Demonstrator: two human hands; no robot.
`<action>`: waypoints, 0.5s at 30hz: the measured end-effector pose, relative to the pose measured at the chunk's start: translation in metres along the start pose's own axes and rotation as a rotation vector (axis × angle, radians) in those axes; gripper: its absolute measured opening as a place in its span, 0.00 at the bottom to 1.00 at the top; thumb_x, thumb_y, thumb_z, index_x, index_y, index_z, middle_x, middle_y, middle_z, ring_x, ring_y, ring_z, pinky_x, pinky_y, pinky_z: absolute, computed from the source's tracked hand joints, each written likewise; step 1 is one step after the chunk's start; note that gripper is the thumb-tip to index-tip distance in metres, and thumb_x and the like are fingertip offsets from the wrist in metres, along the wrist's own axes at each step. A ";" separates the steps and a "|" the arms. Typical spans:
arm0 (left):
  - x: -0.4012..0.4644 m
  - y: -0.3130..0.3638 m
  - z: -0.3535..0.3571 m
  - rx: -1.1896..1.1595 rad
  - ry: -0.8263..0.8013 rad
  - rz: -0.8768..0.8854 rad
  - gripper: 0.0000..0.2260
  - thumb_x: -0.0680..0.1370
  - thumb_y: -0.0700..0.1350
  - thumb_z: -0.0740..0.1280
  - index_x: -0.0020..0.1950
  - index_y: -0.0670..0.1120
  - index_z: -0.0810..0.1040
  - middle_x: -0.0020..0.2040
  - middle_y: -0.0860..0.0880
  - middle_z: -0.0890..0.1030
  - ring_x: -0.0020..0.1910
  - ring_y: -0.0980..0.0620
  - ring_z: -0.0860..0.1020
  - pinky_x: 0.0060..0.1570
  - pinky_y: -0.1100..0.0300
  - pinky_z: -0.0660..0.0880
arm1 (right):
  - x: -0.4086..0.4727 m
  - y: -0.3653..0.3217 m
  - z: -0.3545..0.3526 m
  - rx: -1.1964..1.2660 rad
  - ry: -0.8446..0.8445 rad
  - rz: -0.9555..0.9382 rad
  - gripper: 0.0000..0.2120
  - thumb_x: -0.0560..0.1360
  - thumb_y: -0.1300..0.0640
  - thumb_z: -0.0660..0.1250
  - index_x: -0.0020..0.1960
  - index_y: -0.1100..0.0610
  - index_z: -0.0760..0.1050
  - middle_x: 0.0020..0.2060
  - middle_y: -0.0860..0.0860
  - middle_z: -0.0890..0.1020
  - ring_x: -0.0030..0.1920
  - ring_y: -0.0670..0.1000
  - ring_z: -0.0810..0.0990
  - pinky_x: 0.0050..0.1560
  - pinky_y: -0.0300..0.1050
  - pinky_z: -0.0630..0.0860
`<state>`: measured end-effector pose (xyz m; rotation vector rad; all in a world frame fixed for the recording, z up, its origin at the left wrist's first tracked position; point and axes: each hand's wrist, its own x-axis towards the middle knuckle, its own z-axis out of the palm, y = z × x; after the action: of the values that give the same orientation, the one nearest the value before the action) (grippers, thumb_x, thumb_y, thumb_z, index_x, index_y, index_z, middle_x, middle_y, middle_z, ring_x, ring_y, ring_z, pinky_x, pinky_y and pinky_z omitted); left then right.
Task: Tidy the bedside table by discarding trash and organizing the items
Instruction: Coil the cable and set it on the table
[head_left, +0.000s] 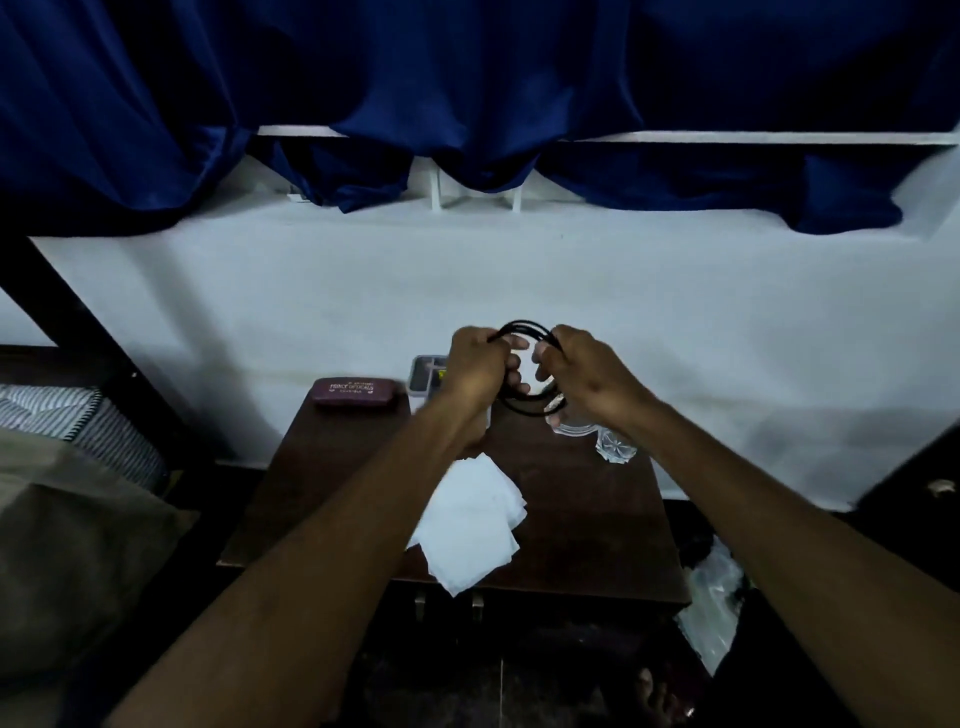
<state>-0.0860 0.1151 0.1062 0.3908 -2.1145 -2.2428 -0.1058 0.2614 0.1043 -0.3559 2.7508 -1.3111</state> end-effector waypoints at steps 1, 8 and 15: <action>0.004 -0.014 0.006 -0.036 0.043 -0.052 0.11 0.84 0.33 0.58 0.46 0.39 0.78 0.31 0.46 0.70 0.28 0.49 0.69 0.30 0.59 0.73 | 0.004 0.009 0.006 0.042 -0.017 0.024 0.11 0.85 0.51 0.61 0.52 0.58 0.74 0.45 0.54 0.84 0.32 0.65 0.85 0.30 0.52 0.82; 0.042 -0.088 0.038 -0.282 0.231 -0.344 0.13 0.83 0.34 0.55 0.61 0.40 0.77 0.32 0.47 0.72 0.25 0.52 0.71 0.29 0.63 0.69 | 0.045 0.068 0.024 0.146 -0.210 0.044 0.08 0.85 0.54 0.62 0.57 0.56 0.77 0.41 0.56 0.79 0.33 0.54 0.77 0.31 0.47 0.74; 0.077 -0.141 0.038 -0.123 0.137 -0.441 0.13 0.82 0.43 0.65 0.63 0.38 0.79 0.52 0.38 0.84 0.45 0.41 0.84 0.33 0.58 0.79 | 0.106 0.108 0.029 -0.369 -0.394 0.053 0.11 0.86 0.59 0.56 0.53 0.61 0.76 0.47 0.53 0.78 0.47 0.54 0.77 0.43 0.46 0.69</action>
<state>-0.1473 0.1471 -0.0434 1.0602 -1.9592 -2.4562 -0.2231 0.2803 0.0060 -0.4973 2.6196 -0.6274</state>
